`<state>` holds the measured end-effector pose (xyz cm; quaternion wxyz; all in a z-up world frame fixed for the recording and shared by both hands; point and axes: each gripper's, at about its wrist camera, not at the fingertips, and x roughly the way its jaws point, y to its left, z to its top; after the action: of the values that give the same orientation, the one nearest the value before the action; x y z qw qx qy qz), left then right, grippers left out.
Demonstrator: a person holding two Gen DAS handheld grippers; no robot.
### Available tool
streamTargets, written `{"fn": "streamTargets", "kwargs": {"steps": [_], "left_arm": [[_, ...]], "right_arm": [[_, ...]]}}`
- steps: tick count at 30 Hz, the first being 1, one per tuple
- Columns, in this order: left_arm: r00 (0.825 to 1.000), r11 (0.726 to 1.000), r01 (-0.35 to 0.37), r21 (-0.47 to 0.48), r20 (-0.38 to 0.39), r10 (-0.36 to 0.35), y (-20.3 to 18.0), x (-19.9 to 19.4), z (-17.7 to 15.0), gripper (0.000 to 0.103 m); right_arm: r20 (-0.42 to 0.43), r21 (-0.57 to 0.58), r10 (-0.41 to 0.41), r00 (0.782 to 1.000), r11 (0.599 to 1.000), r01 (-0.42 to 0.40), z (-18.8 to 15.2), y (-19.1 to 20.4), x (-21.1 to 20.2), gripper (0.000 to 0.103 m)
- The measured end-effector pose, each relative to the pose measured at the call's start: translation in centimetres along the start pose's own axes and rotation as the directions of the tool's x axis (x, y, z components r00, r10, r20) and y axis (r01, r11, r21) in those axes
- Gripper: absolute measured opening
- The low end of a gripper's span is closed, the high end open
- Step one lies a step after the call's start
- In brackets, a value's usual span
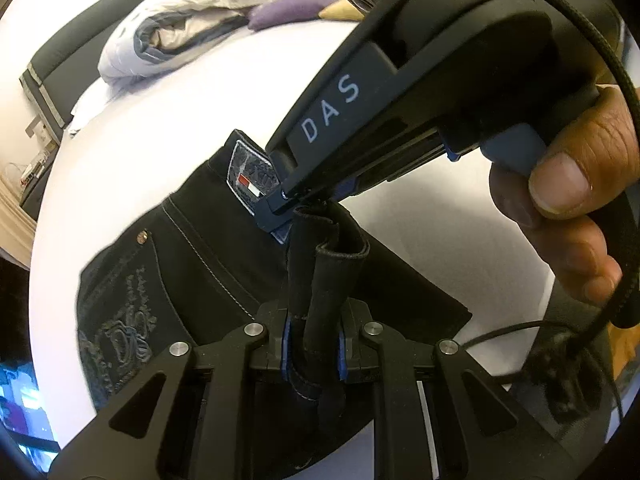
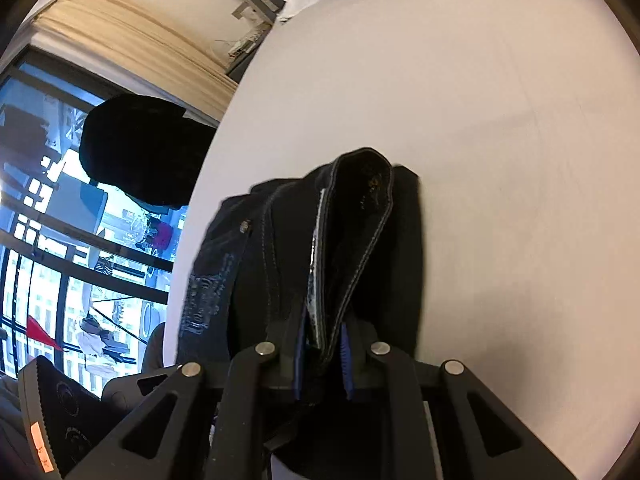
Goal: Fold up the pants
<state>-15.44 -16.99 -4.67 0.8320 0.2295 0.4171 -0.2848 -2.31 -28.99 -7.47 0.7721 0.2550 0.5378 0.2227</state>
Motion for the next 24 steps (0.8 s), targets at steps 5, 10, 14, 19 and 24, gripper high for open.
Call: {"fn": "streamTargets", "kwargs": {"steps": [5,10,14,19,24], "left_arm": [[1.0,1.0,0.001,-0.001,-0.02,-0.001,-0.6,1.9,-0.3,0.015],[0.996,0.993,0.093,-0.075,-0.008,-0.094,0.5,2.0,-0.8,0.033],[0.982,0.97,0.189,-0.15,0.039,-0.185,2.9,-1.2,-2.4,0.07],[0.98,0.952,0.185,-0.243,0.117,-0.16,7.5,-5.0,-5.4,0.091],[0.992,0.921,0.111,-0.374,0.094,-0.082,14.6,-4.2,-7.0,0.091]], "right_arm": [[-0.006,0.039,0.031,1.0,0.999,-0.031,-0.4,-1.6,1.0,0.016],[0.026,0.068,0.097,0.995,0.993,-0.098,-1.4,-3.0,1.8,0.015],[0.07,0.092,0.1,0.993,0.99,-0.106,-2.1,-2.8,1.5,0.018],[0.127,0.139,0.04,0.991,0.989,-0.058,-2.9,-2.5,-0.7,0.024],[0.23,0.1,0.094,0.969,0.988,-0.119,-4.0,0.8,-3.8,0.028]]}}
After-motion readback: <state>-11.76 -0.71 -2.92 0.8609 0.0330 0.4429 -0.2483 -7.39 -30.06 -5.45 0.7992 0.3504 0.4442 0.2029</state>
